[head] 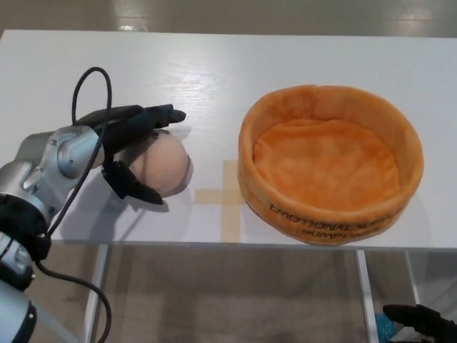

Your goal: Use the left hand to pick up the pink round toy on the left and place it inside the orange plate on the desk.

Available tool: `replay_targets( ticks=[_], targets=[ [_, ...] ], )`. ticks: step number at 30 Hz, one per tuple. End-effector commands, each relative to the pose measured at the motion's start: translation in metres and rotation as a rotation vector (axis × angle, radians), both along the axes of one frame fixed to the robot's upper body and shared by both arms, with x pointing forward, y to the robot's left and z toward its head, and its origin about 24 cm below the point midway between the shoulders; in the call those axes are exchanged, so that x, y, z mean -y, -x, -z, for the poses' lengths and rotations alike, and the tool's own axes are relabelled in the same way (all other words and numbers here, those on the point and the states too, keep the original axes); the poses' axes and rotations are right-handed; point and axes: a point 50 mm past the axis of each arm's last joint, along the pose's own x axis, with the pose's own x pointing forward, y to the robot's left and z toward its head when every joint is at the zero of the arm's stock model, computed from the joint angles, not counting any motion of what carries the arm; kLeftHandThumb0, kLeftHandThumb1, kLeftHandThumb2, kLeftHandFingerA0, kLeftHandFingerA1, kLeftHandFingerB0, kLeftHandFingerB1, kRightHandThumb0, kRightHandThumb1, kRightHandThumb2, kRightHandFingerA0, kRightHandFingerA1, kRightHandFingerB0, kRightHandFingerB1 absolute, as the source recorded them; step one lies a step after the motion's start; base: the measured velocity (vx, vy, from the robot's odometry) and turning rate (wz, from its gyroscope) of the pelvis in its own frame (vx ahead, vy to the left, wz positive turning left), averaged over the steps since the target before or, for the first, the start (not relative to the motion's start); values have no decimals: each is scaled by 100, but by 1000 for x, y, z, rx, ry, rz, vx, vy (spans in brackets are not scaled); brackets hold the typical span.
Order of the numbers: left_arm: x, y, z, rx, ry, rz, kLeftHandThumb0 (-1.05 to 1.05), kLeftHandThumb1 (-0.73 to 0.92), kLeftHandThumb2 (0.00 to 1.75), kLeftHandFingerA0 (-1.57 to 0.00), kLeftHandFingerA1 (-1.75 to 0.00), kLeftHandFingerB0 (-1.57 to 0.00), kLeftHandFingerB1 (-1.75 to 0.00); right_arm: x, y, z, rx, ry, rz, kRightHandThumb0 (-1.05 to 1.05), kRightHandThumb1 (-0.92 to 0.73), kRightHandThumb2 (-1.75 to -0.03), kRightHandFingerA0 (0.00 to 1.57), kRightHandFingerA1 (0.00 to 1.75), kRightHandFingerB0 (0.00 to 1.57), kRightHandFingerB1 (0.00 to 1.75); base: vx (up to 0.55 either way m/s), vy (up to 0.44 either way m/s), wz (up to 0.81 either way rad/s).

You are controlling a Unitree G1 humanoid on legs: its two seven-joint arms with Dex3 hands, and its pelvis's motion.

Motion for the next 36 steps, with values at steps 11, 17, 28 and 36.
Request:
replay_targets(
  ticks=[11,17,28,36],
  targets=[
    [6,2,10,25,24,15,-15,80,79,-115,-98,-95,-69,2,-3,-3,18,13,-3,-13,-64,-59,68,63,61,49,0,0,0],
    [6,4,7,115,71,30,-18,80,80,-100,-118,-83,-93,2,-4,-4,24,8,-5,-13,-65,-59,69,66,61,49,0,0,0],
    [3,-3,-26,252,108,54,-20,85,68,-91,-127,-81,-87,3,-6,-5,26,14,-8,-13,-65,-59,68,65,61,50,0,0,0],
    [1,-9,-81,419,240,37,-27,87,62,-65,-167,-69,-117,4,-6,-5,24,7,-6,-13,-65,-58,69,67,62,50,0,0,0]
  ],
)
